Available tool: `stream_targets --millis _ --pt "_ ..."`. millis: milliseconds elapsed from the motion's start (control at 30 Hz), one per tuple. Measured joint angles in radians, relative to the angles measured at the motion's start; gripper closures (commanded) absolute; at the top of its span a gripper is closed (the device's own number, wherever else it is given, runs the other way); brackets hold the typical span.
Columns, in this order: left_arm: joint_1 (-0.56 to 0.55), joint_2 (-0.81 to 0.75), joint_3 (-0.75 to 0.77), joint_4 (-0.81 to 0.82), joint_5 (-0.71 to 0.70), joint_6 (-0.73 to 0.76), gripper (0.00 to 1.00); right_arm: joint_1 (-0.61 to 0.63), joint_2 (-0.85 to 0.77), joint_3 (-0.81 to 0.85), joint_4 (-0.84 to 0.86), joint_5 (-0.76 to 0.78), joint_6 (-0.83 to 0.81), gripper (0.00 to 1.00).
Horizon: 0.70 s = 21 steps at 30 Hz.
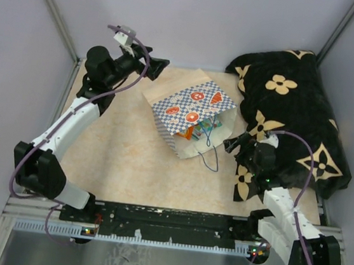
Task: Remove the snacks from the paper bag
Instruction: Adjust the paper bag at the center of the board, then take out the snack from the paper bag.
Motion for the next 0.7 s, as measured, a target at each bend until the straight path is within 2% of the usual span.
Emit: stream_targets --millis 200,467,700 --pt "0.015 0.076 0.006 -0.008 -0.262 -0.015 0.00 0.055 0.034 0.011 0.005 -0.048 -0.055 0.01" --pt "0.175 0.333 0.069 0.039 -0.461 -0.079 0.00 0.115 0.089 0.075 0.037 -0.108 -0.108 0.01" --pt "0.145 0.373 0.112 -0.061 -0.694 -0.138 0.00 0.247 0.159 0.069 0.170 -0.102 -0.104 0.10"
